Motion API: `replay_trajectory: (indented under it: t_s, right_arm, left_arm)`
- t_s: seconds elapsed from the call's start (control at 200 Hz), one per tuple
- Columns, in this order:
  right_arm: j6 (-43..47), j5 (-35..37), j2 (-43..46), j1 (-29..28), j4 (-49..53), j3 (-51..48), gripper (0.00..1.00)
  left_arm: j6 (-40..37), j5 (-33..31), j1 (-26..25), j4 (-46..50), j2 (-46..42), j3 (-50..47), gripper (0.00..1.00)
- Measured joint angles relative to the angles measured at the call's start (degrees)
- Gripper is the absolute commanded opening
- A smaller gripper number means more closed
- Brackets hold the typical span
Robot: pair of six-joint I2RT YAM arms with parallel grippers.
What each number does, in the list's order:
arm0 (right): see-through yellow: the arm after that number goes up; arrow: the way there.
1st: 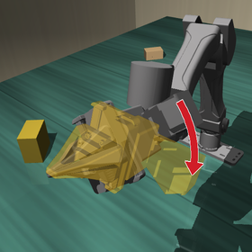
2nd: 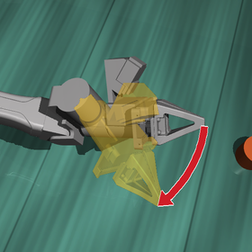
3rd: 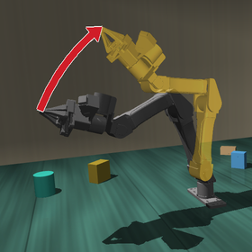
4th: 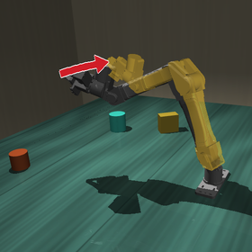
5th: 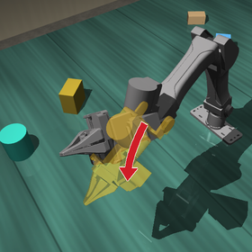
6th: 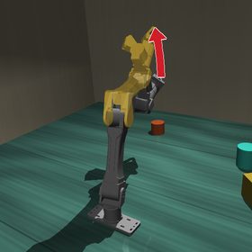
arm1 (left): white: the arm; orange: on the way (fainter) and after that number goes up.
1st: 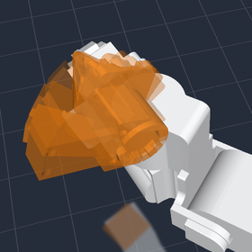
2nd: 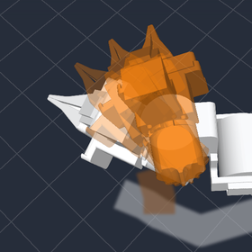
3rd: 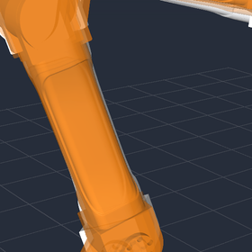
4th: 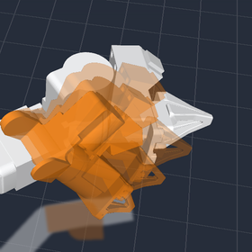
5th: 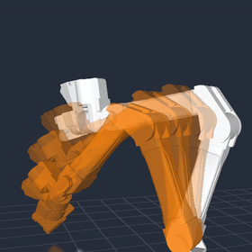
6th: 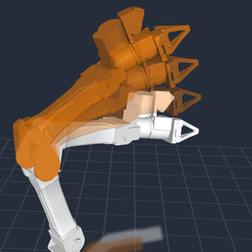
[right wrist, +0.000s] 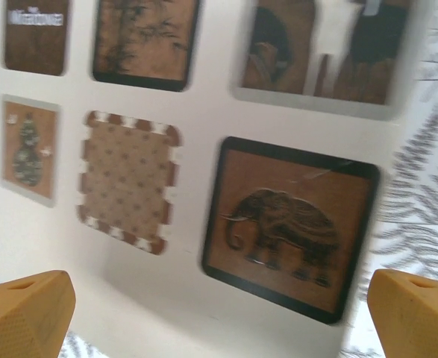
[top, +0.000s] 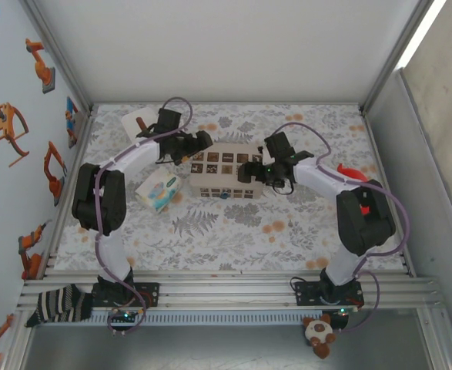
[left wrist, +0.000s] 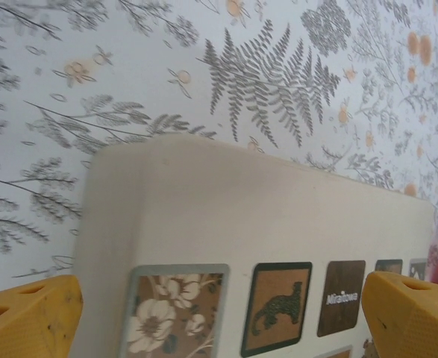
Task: Unlock the padlock with the key
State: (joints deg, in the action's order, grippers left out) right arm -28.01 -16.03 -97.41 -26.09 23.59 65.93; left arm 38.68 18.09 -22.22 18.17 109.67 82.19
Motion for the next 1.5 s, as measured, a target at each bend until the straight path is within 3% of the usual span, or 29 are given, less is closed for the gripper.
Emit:
replay_trajectory:
  t_s: [0.115, 0.265, 0.381, 0.626, 0.862, 1.498]
  right_arm:
    - [1.2, 6.6, 5.0, 0.0, 4.4, -1.4, 0.93]
    - [3.2, 12.9, 15.0, 0.0, 12.3, -4.2, 0.71]
    - [3.4, 15.2, 20.8, 0.5, 17.7, -8.8, 0.66]
    - [3.5, 15.9, 19.4, 1.1, 23.8, -17.0, 0.54]
    - [4.1, 15.8, 13.1, 1.1, 22.7, -17.0, 0.51]
    - [7.1, 15.3, 6.6, 0.4, 19.1, -16.8, 0.42]
  left_arm:
    - [-1.3, -2.8, 1.2, 0.8, -4.2, -3.1, 0.96]
    - [-3.0, -5.2, 1.3, 1.0, -15.6, -9.9, 0.96]
    - [-3.8, -6.9, 0.3, 0.3, -25.9, -16.0, 0.96]
    - [-3.7, -11.0, -1.8, 0.4, -40.3, -28.0, 0.96]
    - [-3.5, -12.7, -2.5, 1.1, -41.4, -29.7, 0.96]
    - [-2.7, -12.9, -2.6, 1.0, -39.1, -29.7, 0.96]
